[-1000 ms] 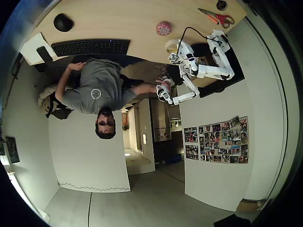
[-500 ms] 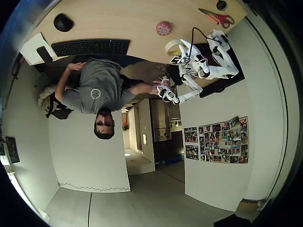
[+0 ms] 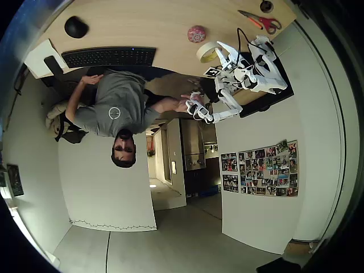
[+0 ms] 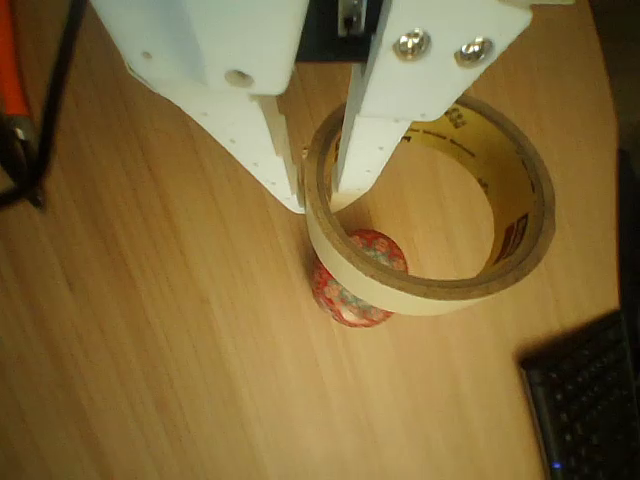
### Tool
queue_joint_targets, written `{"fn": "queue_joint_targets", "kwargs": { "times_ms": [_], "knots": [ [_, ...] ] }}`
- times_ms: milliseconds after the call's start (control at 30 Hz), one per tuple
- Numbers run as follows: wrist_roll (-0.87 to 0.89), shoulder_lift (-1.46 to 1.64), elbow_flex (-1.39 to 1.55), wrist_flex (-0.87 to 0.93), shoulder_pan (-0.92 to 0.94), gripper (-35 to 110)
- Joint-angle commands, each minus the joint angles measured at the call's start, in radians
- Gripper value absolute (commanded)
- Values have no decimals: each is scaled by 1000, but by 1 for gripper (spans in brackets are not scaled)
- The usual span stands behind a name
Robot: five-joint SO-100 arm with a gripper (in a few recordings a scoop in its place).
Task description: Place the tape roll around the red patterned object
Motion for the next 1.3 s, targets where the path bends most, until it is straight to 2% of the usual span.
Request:
{"fn": "queue_joint_targets", "kwargs": {
  "times_ms": [0,367,733,1100,1267],
  "knots": [
    [-6,-31,-66,3,2,0],
    [-18,-259,-224,-40,9,0],
    [-14,-399,-259,-104,0,0],
    [-77,-437,-371,-17,21,28],
    [-127,-413,-551,206,3,35]
  ]
}}
